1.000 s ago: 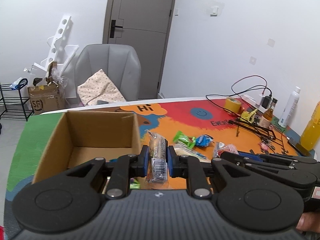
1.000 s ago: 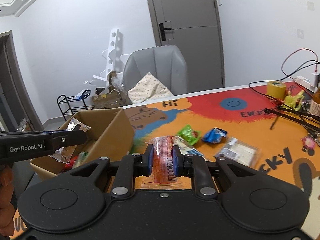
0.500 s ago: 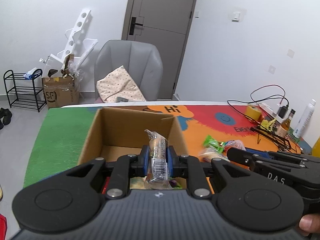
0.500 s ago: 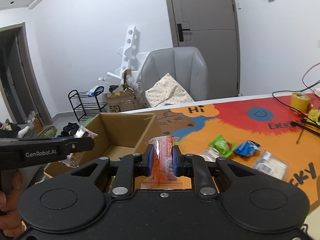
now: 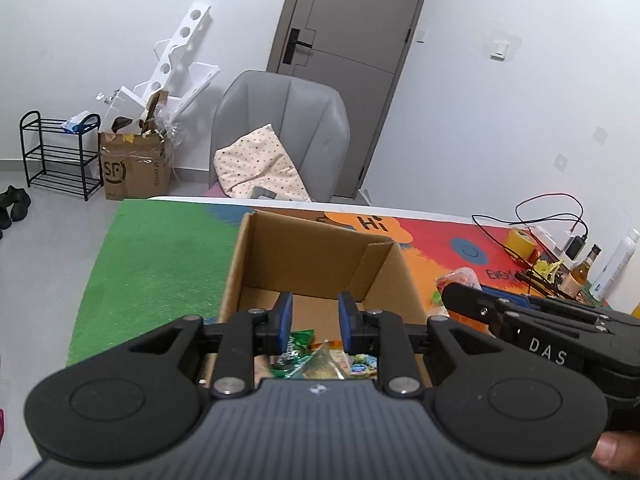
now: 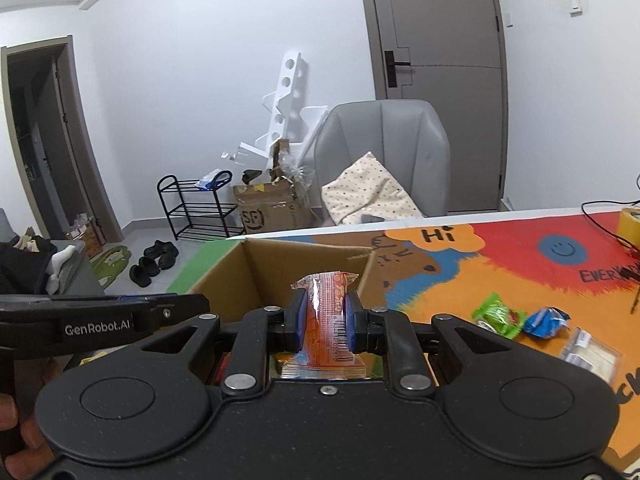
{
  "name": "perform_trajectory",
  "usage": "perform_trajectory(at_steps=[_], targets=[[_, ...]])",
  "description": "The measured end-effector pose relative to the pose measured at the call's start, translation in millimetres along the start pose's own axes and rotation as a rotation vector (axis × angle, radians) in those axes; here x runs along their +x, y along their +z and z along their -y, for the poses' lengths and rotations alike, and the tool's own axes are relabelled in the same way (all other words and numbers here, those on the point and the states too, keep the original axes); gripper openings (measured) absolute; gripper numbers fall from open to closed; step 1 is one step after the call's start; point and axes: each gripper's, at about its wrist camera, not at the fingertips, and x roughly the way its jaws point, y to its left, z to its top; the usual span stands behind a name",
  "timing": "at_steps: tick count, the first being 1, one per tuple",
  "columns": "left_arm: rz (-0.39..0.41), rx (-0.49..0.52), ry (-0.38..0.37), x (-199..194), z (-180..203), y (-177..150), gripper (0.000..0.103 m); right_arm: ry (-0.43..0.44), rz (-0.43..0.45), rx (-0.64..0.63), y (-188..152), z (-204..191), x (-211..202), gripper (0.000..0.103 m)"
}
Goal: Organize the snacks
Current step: 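Open both grippers to drop the stick packet and orange packet into the box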
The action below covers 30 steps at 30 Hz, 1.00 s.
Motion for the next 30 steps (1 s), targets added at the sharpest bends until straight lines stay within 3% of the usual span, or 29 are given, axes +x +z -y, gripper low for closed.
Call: perform_trajectory(at_steps=[6, 10, 16, 22, 30], targets=[[0.006, -0.013, 0.022, -5.7, -8.7, 1.9, 0.040, 0.055, 0.029, 0.022, 9.2, -6.8, 2.0, 0.023], [0.017, -0.015, 0.031, -9.5, -11.4, 2.4, 0.057, 0.035, 0.038, 0.025, 8.2, -5.3, -0.5, 0.039], [0.026, -0.008, 0.045, -11.5, -9.1, 0.7, 0.077, 0.003, 0.020, 0.060, -1.2, 7.4, -6.6, 0.042], [0.021, 0.007, 0.052, -10.6, -0.9, -3.1, 0.085, -0.030, 0.018, 0.072, -11.3, 19.6, -17.9, 0.054], [0.014, 0.033, 0.041, -12.5, 15.5, -10.7, 0.087, -0.067, 0.015, 0.099, -22.8, 38.0, -32.5, 0.060]])
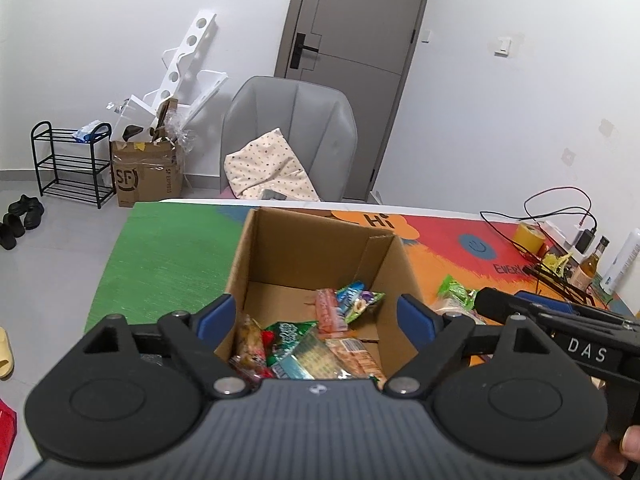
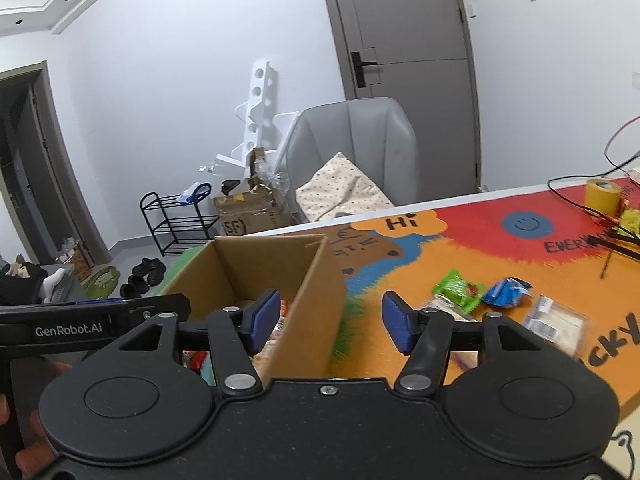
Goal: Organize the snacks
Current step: 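Open both grippers to drop the stick packet and orange packet into the box, then move both open grippers back toward the bread roll pack and pouches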
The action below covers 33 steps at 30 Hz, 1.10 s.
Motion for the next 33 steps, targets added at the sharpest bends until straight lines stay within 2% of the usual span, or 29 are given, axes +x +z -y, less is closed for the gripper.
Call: perform_trajectory(at_steps=[12, 21, 33], targets=[[-0.026, 0.043, -0.039, 2.2, 32.2, -8.2, 0.088, -0.055, -0.010, 0.042, -13.7, 33.8, -19.5, 0.072], [-0.053, 0.071, -0.071, 7.0, 61.2, -17.4, 0.088, -0.092, 0.000, 0.067, -20.0, 57.9, -36.2, 0.088], [-0.076, 0.116, -0.117, 16.1, 103.2, -26.6, 0.088, -0.137, 0.007, 0.116, -29.6, 98.8, -50.9, 0.089]])
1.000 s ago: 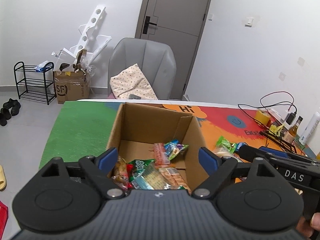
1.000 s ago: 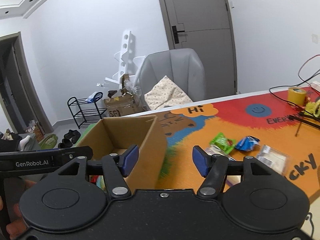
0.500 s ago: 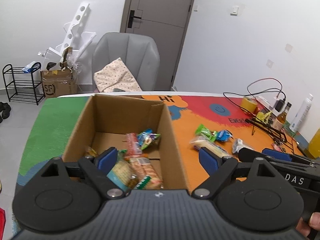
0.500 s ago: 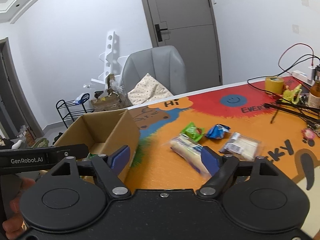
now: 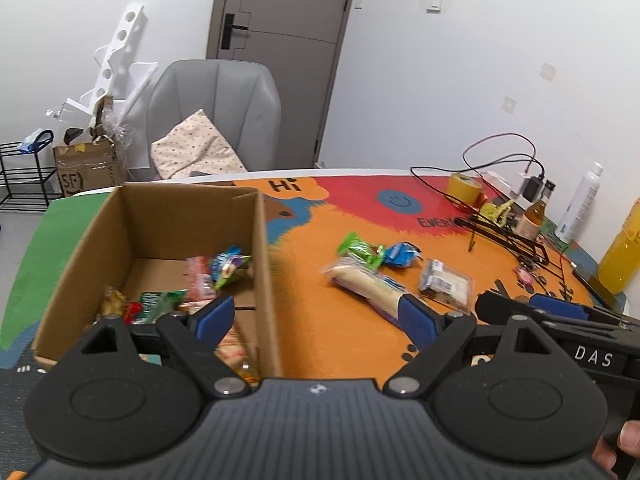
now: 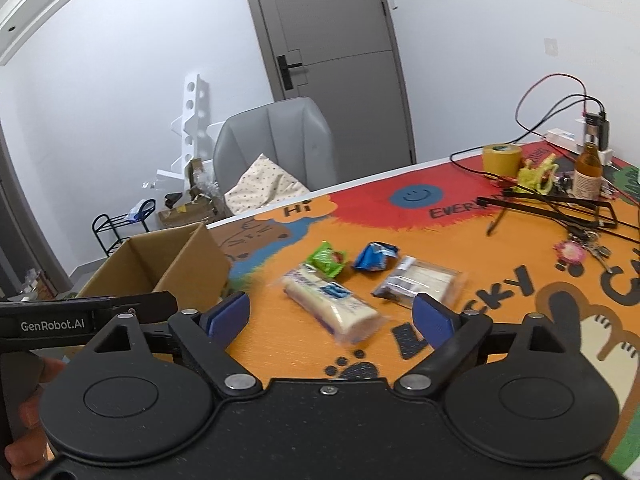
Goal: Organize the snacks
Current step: 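Move both open grippers back toward the bread roll pack and pouches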
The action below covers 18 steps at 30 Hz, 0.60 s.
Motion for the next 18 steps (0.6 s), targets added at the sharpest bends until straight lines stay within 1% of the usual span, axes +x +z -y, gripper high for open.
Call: perform_trajectory(at_steps=[10, 18], targets=[[-0.025, 0.031, -0.023, 16.1, 32.4, -3.9, 0.088, -0.028, 0.001, 0.044, -5.4, 37.1, -2.6, 0.089], [-0.048, 0.053, -0.032, 33.4, 52.3, -7.1, 0.088, -0.028, -0.002, 0.070, -10.9, 60.2, 3.6, 0.089]])
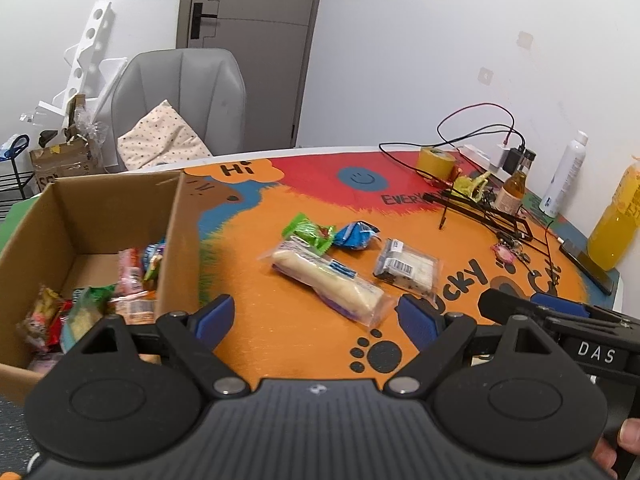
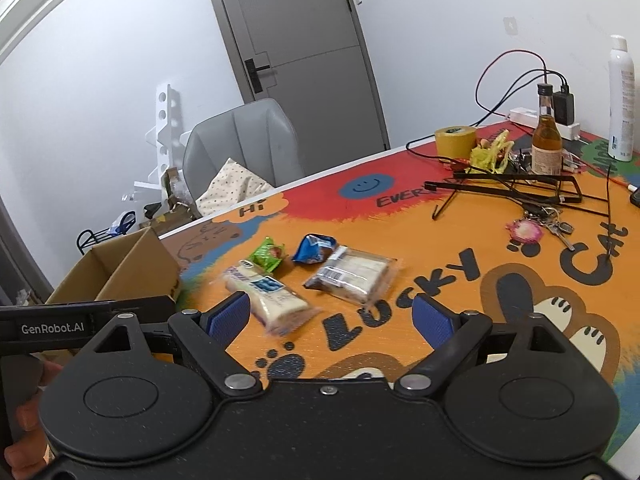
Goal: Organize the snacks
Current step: 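Move both open grippers back toward the bread roll pack and pouches, then grasp the bread roll pack with the left gripper while the right grasps the white cake pack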
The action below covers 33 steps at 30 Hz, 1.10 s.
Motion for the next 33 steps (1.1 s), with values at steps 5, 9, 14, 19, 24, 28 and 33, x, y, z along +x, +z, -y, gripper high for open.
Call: perform_trajectory(at_steps=[5, 9, 14, 19, 24, 28, 33], targets=[[-0.010, 0.008, 0.002, 12.8, 8.8, 0.0, 0.088, 0.009, -0.016, 0.027, -2.0, 13.9, 9.9, 0.084], [-0.014, 0.002, 0.007, 24.6, 13.3, 2.2, 0.088, 0.013, -0.025, 0.040, -1.8, 22.8, 19.9, 0.084], [-0.030, 0.005, 0.021, 42.3, 19.3, 5.7, 0.088, 0.029, -0.035, 0.052, 2.9, 32.2, 35.4, 0.078], [-0.048, 0.016, 0.038, 63.1, 24.6, 9.9, 0.088, 0.050, -0.042, 0.058, 9.2, 39.8, 51.5, 0.073], [-0.064, 0.011, 0.064, 85.2, 26.1, 15.7, 0.088, 0.066, -0.046, 0.052, 16.7, 46.1, 66.3, 0.068], [-0.074, 0.009, 0.097, 103.6, 28.1, 18.4, 0.088, 0.077, -0.051, 0.057, 20.9, 51.1, 78.7, 0.066], [-0.095, 0.019, 0.125, 125.9, 31.4, 20.1, 0.088, 0.086, -0.059, 0.052, 24.8, 53.3, 92.5, 0.066]])
